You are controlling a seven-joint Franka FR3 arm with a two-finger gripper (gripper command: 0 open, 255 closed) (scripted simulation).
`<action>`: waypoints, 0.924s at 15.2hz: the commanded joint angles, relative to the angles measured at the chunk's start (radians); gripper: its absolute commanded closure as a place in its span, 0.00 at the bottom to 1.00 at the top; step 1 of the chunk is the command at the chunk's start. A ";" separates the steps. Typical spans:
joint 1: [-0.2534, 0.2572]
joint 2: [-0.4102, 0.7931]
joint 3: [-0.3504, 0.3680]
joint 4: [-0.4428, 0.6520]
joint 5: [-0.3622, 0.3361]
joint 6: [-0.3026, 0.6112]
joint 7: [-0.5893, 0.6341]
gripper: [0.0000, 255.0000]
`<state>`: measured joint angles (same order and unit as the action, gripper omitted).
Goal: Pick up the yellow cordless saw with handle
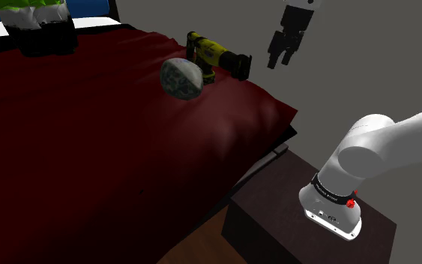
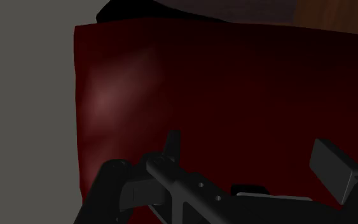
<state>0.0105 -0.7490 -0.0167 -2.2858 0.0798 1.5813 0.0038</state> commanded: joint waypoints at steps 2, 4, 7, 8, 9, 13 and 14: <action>0.000 0.044 0.003 0.031 0.002 0.010 0.007 0.00; -0.001 0.132 0.008 0.095 0.005 0.025 0.021 0.00; -0.002 0.263 0.015 0.202 0.008 0.037 0.042 0.00; -0.003 0.306 0.017 0.241 0.009 0.038 0.049 0.00; -0.003 0.350 0.019 0.280 0.009 0.038 0.056 0.00; -0.006 0.525 0.024 0.454 0.009 0.022 0.084 0.00; -0.006 0.569 0.024 0.502 0.009 0.015 0.091 0.00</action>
<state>0.0036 -0.2247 0.0043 -1.8357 0.0881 1.6060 0.0817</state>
